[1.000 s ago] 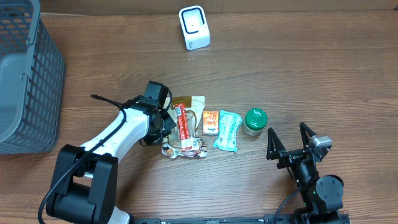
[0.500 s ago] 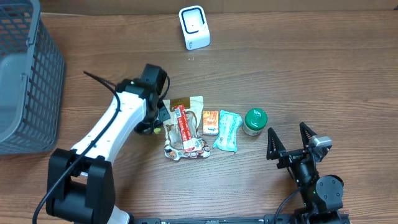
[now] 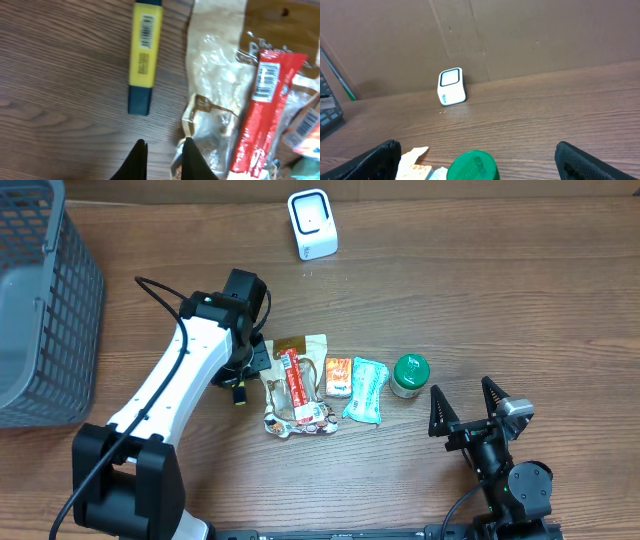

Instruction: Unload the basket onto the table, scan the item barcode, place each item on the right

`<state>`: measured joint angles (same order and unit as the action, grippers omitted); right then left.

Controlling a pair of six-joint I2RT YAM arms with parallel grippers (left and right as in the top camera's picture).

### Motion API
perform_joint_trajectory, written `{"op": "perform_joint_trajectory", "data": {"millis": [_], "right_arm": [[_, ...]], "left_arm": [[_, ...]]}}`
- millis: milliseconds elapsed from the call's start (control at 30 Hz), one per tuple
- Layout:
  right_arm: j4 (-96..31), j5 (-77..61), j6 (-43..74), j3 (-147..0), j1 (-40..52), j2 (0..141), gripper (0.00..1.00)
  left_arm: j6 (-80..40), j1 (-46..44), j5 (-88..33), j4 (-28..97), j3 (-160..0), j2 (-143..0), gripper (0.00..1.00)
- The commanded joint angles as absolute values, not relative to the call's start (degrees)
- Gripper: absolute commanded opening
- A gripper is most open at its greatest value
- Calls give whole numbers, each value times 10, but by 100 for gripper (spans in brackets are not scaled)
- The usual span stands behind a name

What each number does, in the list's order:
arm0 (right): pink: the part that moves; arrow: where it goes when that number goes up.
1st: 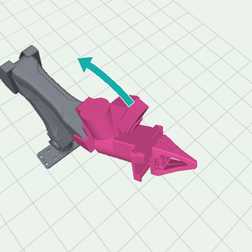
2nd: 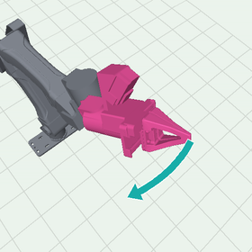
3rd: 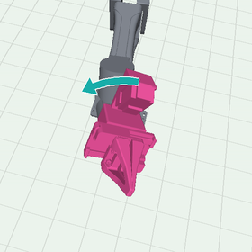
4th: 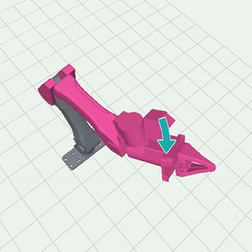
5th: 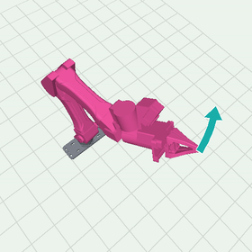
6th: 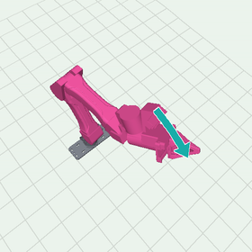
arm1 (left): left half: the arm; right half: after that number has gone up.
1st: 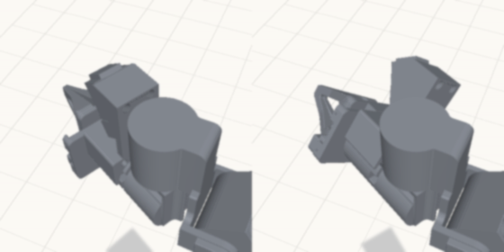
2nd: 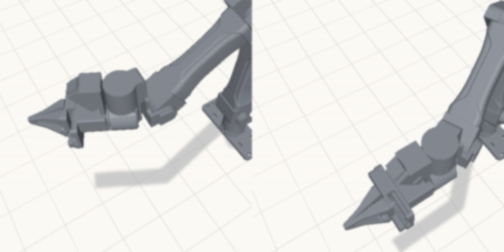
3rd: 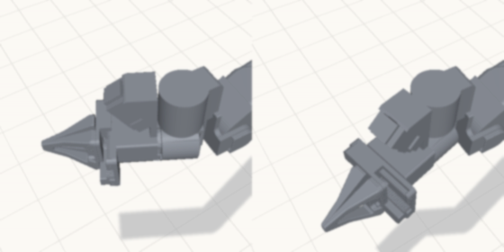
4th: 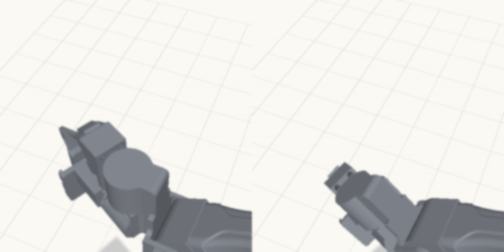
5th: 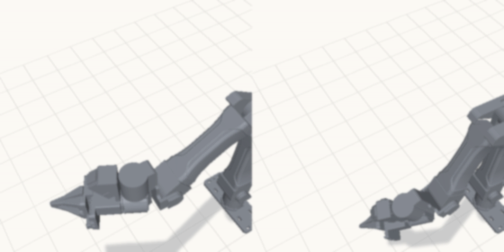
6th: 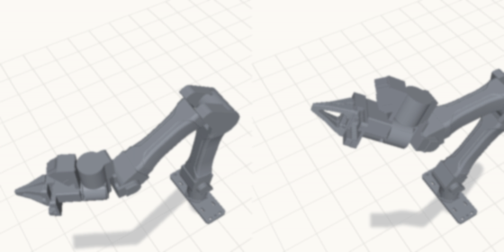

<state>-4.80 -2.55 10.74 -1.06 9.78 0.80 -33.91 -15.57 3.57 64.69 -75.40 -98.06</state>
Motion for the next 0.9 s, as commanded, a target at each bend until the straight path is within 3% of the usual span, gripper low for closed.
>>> {"op": "perform_joint_trajectory", "data": {"millis": [0,200,300,400,467,667,867], "right_arm": [[-46,-22,111,-4,96,2,100],[-46,-22,111,-4,96,2,100],[-46,-22,111,-4,96,2,100],[-46,-22,111,-4,96,2,100],[-46,-22,111,-4,96,2,100],[-46,-22,111,-4,96,2,100],[-46,-22,111,-4,96,2,100]], "left_arm": [[-328,-149,57,645,-757,-989,11],[-327,-149,67,623,-723,-996,34],[-325,-149,74,602,-703,-1000,57],[-311,-144,80,596,-699,-1000,58],[-300,-138,80,595,-699,-1000,68],[-274,-95,76,593,-700,-1000,73],[-214,-32,76,579,-702,-1000,84]]}}
